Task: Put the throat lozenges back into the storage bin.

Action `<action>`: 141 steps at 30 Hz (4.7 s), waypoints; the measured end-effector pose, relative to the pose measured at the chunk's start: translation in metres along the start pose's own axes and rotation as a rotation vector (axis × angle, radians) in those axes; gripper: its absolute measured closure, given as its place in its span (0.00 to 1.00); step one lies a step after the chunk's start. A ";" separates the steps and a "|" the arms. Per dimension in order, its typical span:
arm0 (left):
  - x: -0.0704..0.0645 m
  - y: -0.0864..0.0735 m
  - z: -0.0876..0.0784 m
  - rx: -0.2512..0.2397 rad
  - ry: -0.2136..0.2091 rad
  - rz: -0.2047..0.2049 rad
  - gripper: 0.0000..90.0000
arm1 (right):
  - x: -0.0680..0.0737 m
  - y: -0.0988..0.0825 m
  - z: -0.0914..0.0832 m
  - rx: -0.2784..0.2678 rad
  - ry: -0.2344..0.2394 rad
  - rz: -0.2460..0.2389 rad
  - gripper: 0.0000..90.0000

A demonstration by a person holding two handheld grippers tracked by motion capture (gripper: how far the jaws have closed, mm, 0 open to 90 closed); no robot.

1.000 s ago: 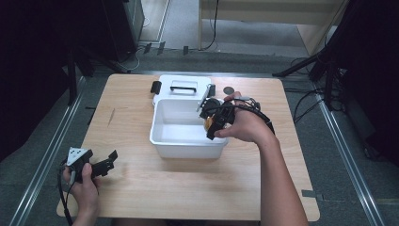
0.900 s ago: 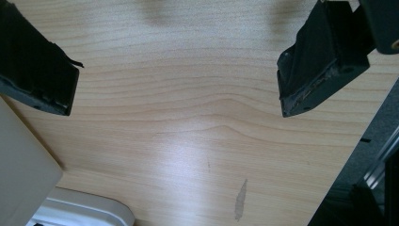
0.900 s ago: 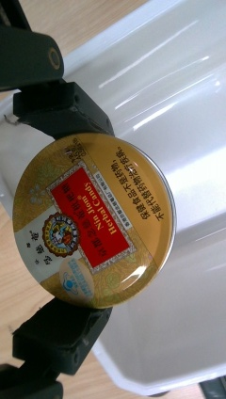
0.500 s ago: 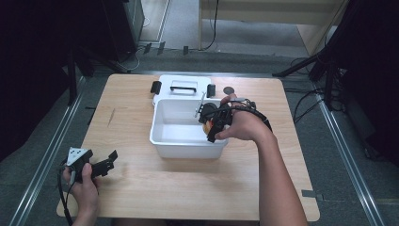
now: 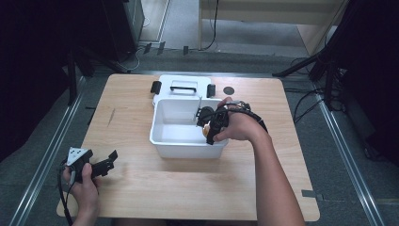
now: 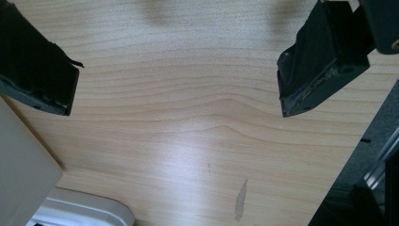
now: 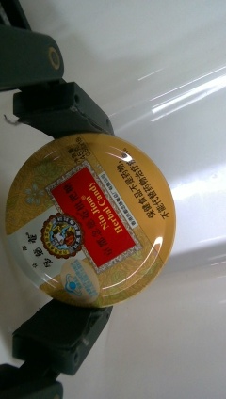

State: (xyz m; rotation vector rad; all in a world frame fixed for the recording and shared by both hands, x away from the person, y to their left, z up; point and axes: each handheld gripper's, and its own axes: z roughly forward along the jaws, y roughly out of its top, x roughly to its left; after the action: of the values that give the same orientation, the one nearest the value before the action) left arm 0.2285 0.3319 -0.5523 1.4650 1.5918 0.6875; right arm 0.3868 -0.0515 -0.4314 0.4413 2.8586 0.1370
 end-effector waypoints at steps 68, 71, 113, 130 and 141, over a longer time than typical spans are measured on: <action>-0.001 0.000 0.001 -0.004 0.003 -0.003 0.00 | -0.008 0.003 -0.017 0.054 -0.093 0.034 0.23; -0.001 0.000 0.001 -0.005 0.003 0.000 0.00 | -0.008 0.001 -0.029 0.037 -0.103 0.056 0.23; -0.002 0.000 0.001 -0.004 0.012 0.013 0.00 | -0.004 -0.114 -0.058 -0.036 -0.155 0.341 0.21; -0.002 0.000 0.001 -0.005 0.013 0.013 0.00 | 0.005 -0.150 -0.021 -0.007 -0.127 0.408 0.20; -0.003 0.000 0.000 -0.004 0.013 0.015 0.00 | 0.010 -0.181 0.000 0.007 -0.109 0.461 0.20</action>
State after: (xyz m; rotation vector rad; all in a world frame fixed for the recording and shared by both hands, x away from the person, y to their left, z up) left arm 0.2287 0.3292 -0.5521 1.4737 1.5900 0.7095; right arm 0.3263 -0.2201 -0.4573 1.0668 2.6027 0.1767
